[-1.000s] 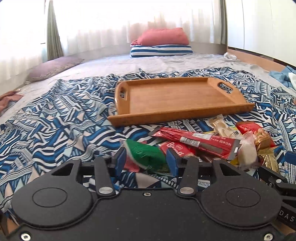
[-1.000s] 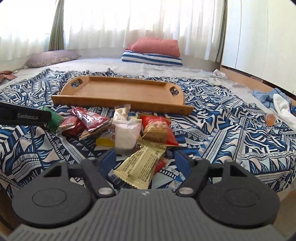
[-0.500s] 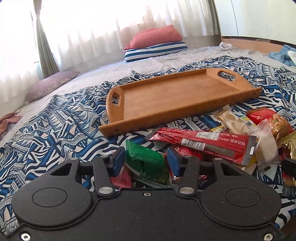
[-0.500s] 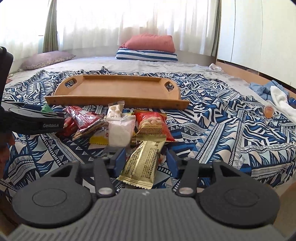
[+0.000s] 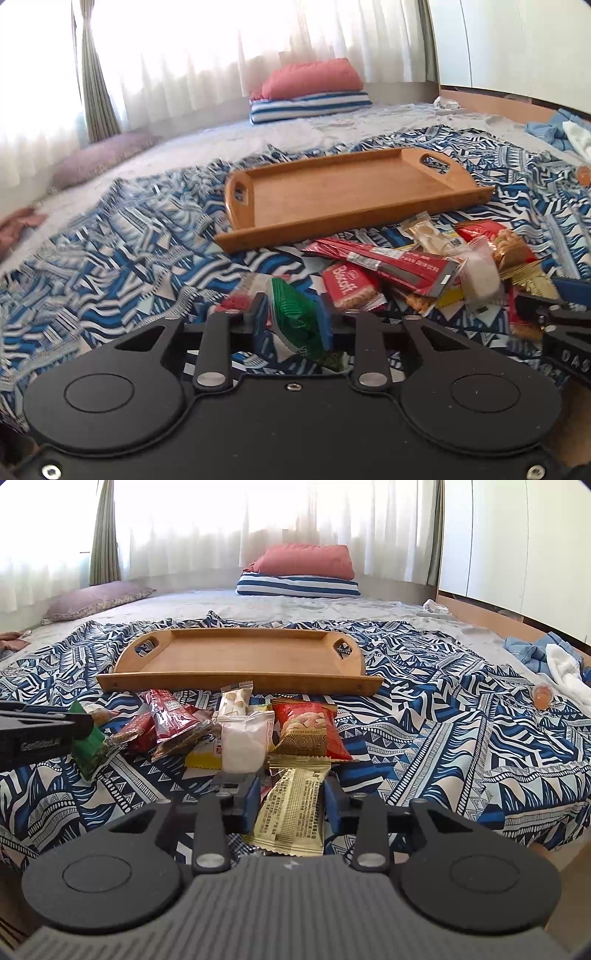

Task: Organize snacks
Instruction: 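Grasp the green wrapper with the left tool while the right tool grasps the gold bar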

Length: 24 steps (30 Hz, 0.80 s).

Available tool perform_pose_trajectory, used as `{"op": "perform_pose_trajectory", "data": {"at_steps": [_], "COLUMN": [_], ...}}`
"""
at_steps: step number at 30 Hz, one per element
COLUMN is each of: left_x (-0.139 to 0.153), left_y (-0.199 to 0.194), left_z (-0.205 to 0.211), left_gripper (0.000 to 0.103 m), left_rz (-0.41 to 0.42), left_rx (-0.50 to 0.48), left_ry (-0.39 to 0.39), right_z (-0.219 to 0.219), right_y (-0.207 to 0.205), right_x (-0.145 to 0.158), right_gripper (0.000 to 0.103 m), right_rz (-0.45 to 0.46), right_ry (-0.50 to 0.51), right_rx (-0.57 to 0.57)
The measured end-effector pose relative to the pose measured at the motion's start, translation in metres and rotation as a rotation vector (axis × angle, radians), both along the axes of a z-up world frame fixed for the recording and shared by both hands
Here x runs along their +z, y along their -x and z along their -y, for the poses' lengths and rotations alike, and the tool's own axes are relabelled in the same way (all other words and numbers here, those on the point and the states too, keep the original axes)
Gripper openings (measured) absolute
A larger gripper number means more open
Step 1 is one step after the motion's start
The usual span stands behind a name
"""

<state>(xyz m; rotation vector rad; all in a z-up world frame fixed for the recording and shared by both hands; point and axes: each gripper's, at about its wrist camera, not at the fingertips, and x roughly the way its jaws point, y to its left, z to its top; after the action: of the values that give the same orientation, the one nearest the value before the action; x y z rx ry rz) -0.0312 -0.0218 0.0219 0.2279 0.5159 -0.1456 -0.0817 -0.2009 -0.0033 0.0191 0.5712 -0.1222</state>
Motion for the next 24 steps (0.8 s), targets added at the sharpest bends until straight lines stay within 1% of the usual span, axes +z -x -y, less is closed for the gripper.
{"op": "perform_pose_trajectory", "data": {"at_steps": [2,4,5,7,9,10,11,13,14,15,16,17,18,19,20,21,22,23,24], "left_x": [-0.005,-0.012,-0.015,-0.02,-0.024,-0.026,-0.027,-0.029,-0.03,-0.031,-0.032,-0.032,-0.031,-0.029,-0.026,-0.023,-0.019,-0.016,-0.012], "left_y": [0.0,-0.003,-0.005,-0.008,-0.011,-0.013,-0.013,-0.014,-0.015,-0.016,-0.017,-0.018,-0.019,-0.018,-0.017,-0.015,-0.013,-0.011,-0.008], "left_z": [0.005,0.01,0.011,0.014,0.016,0.016,0.015,0.012,0.01,0.008,0.006,0.004,0.001,-0.001,-0.002,-0.001,-0.001,-0.001,-0.001], "left_gripper": [0.039,0.041,0.046,0.051,0.061,0.063,0.067,0.072,0.076,0.078,0.077,0.066,0.05,0.049,0.046,0.045,0.045,0.045,0.045], "left_rz": [0.007,-0.002,-0.002,0.005,0.011,0.012,0.013,0.013,0.012,0.009,0.002,-0.014,-0.036,-0.046,-0.048,-0.05,-0.049,-0.044,-0.037], "left_rx": [-0.021,-0.04,-0.037,-0.03,-0.026,-0.021,-0.017,-0.006,0.002,0.008,0.005,-0.005,-0.016,-0.007,0.0,0.0,-0.001,0.0,0.003], "left_ry": [-0.047,-0.058,-0.058,-0.067,-0.079,-0.083,-0.084,-0.073,-0.07,-0.069,-0.064,-0.051,-0.022,0.005,0.014,0.01,0.005,0.006,0.01], "right_z": [0.001,0.002,0.002,0.002,0.001,0.001,0.0,0.0,-0.001,-0.001,-0.002,-0.002,-0.002,-0.002,-0.002,-0.002,-0.002,-0.003,-0.004], "right_y": [0.0,0.0,-0.001,-0.002,-0.003,-0.004,-0.005,-0.006,-0.006,-0.007,-0.007,-0.008,-0.008,-0.009,-0.009,-0.009,-0.009,-0.009,-0.008], "right_x": [-0.001,-0.001,-0.001,0.0,0.0,-0.001,-0.001,-0.001,-0.001,-0.001,-0.001,-0.001,-0.001,-0.002,-0.001,-0.001,-0.001,0.0,0.002], "right_gripper": [0.044,0.045,0.044,0.045,0.045,0.05,0.051,0.058,0.06,0.06,0.061,0.061,0.062,0.062,0.062,0.061,0.046,0.043,0.039], "right_rz": [-0.006,-0.005,-0.006,-0.007,-0.01,-0.013,-0.014,-0.016,-0.016,-0.016,-0.017,-0.017,-0.018,-0.019,-0.021,-0.028,-0.039,-0.043,-0.045], "right_ry": [-0.009,-0.013,-0.012,-0.006,-0.004,-0.004,-0.004,0.001,0.005,0.009,0.011,0.012,0.013,0.013,0.013,0.014,0.014,0.017,0.024], "right_rx": [-0.007,-0.012,-0.012,-0.013,-0.015,-0.015,-0.015,-0.014,-0.015,-0.016,-0.017,-0.018,-0.018,-0.017,-0.016,-0.01,0.009,0.023,0.027]}}
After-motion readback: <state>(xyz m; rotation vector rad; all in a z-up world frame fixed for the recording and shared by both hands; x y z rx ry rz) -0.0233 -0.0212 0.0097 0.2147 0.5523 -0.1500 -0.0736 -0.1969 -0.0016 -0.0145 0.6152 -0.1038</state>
